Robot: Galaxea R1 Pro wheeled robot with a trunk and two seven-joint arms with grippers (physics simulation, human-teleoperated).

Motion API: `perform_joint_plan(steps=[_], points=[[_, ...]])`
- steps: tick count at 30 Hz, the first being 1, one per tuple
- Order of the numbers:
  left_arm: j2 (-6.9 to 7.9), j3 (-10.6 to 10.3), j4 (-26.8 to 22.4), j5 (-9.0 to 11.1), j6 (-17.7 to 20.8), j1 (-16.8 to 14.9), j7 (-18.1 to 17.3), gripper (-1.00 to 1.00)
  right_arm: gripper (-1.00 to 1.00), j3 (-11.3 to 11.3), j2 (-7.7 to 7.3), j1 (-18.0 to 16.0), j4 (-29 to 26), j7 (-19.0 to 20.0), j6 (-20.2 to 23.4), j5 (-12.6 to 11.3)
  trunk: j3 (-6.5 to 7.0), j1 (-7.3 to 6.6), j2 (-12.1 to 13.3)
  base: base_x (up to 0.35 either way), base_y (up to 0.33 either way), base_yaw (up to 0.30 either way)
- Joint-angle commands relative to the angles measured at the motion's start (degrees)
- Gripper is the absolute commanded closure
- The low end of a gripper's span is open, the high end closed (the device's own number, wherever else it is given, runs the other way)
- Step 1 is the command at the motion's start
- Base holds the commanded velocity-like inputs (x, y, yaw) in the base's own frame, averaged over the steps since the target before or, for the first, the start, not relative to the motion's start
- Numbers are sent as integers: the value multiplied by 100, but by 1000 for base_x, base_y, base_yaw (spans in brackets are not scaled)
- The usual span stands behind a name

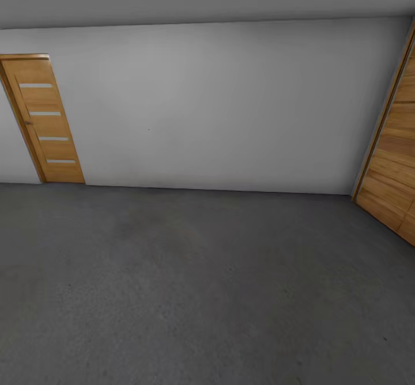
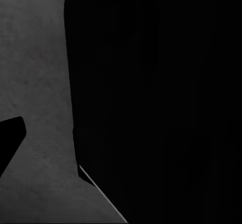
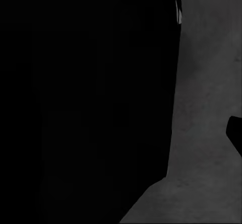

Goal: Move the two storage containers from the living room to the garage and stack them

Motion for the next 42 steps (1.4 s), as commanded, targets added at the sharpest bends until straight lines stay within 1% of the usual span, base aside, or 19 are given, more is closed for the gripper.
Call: perform_joint_plan(steps=[1, 2, 5, 8, 12, 19, 24, 42], points=[[0, 0, 0, 0, 0, -1, 0, -100, -100, 0, 0, -1, 0, 0, 0, 0, -3, 0, -2, 0, 0, 0], [-33, 33, 0, 26, -18, -9, -8, -100, -100, 33, -18, -9, 9, 16, -9, 17, -3, 0, -2, 0, 0, 0], [-116, 42, 0, 26, -18, -9, -8, -100, -100, 41, -18, -9, 9, 17, -9, 17, -3, 0, -2, 0, 0, 0], [-119, 43, -45, 32, -43, -9, -9, -100, -100, 43, -22, -9, 6, 17, -28, 20, -3, 0, -2, 0, 0, 0], [-147, 57, -175, 43, -161, -9, -9, -100, -100, 55, -26, -9, 2, 18, -157, 24, -3, 0, -2, 0, 0, 0], [-136, 60, -261, 46, -174, -9, -9, -100, -100, 61, -26, -9, 3, 18, -382, 25, -1, 0, -2, 0, 0, 17], [-134, 61, -263, 50, -177, -9, -9, -100, -100, 62, -26, -9, 4, 18, -523, 20, 14, 0, -2, 0, 0, 186], [-144, 75, -272, 53, -188, -9, 23, -100, -100, 37, -18, -9, 9, 9, -549, 10, 92, 0, -2, 0, 0, 252]])
